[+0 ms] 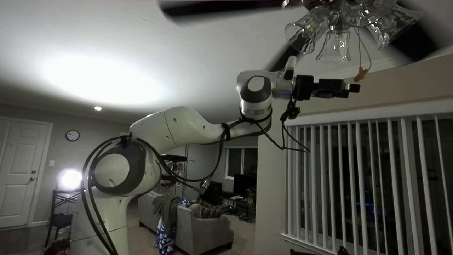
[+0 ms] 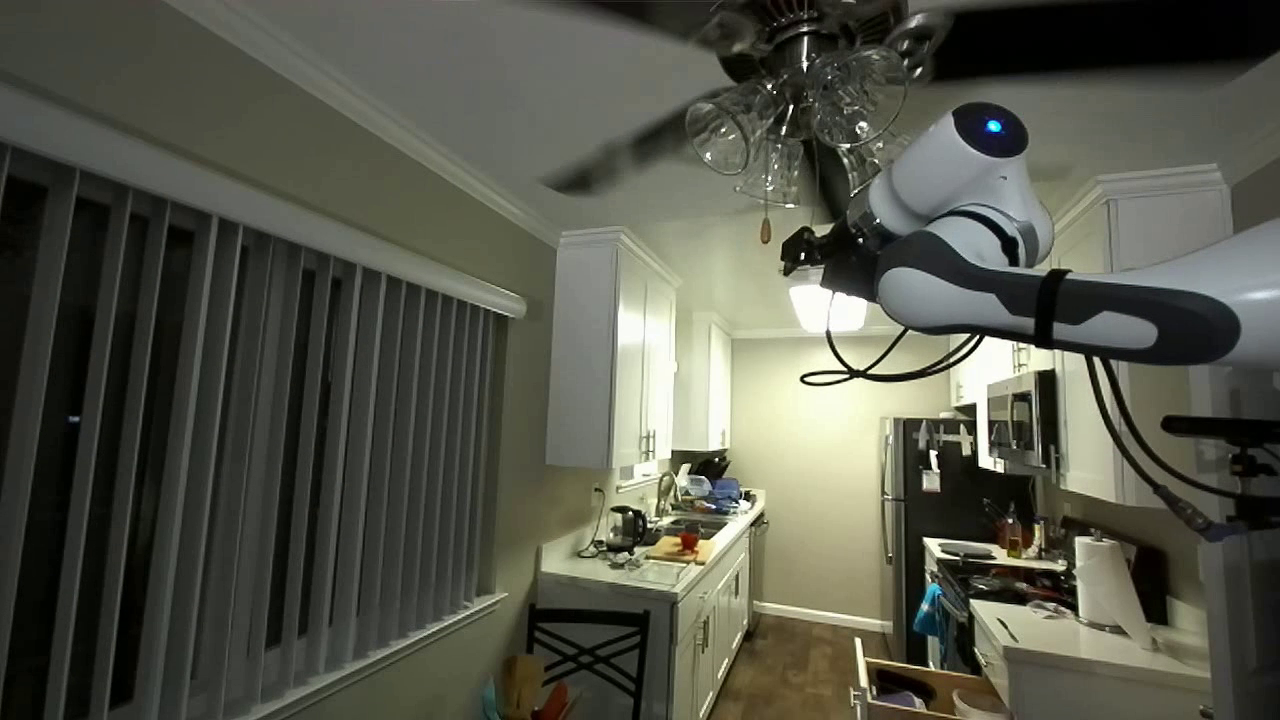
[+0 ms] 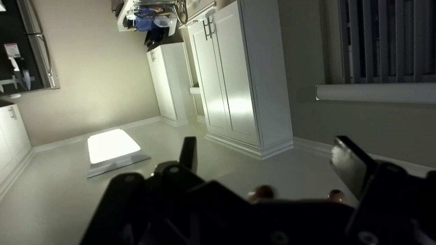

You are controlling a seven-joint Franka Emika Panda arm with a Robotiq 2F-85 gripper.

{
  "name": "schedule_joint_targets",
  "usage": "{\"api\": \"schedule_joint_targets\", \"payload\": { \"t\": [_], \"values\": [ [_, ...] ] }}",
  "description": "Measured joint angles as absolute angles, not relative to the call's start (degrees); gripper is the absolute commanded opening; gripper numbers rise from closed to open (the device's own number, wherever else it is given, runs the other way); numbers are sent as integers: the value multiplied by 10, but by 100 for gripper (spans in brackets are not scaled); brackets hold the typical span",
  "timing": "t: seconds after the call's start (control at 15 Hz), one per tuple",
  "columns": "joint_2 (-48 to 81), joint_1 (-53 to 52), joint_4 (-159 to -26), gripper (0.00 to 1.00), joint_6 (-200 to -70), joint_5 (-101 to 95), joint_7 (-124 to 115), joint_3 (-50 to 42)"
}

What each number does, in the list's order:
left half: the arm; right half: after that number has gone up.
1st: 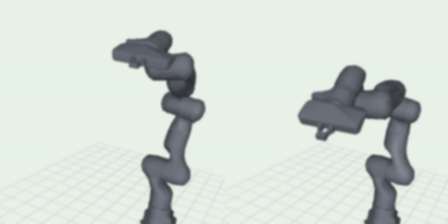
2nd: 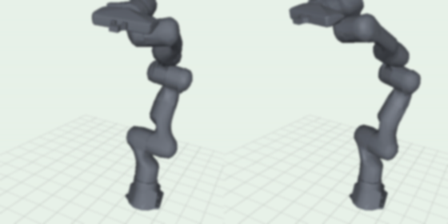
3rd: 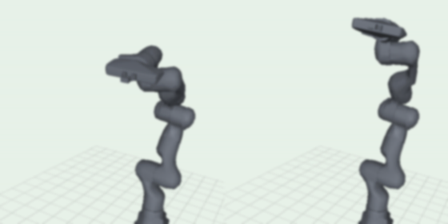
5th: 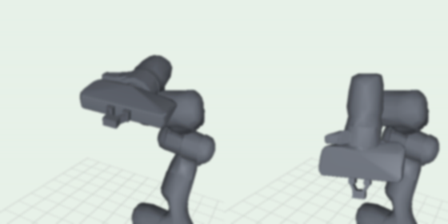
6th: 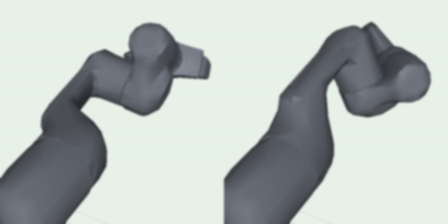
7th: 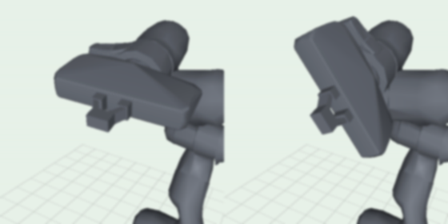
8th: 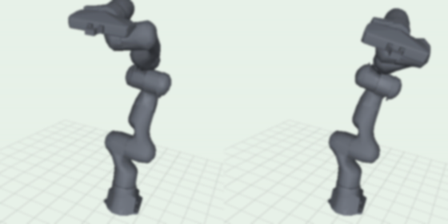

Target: Pull the longer cord of the ceiling lamp

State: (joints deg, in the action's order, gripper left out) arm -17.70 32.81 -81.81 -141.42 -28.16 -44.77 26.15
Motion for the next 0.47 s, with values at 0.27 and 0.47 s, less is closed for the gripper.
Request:
{"api": "schedule_joint_targets", "payload": {
  "t": [0.27, 0.47],
  "values": [
    [-170, 284, -819, 100, -1414, -299, -448, 230],
    [-170, 282, -818, 100, -1414, -299, -448, 230]
  ]
}}
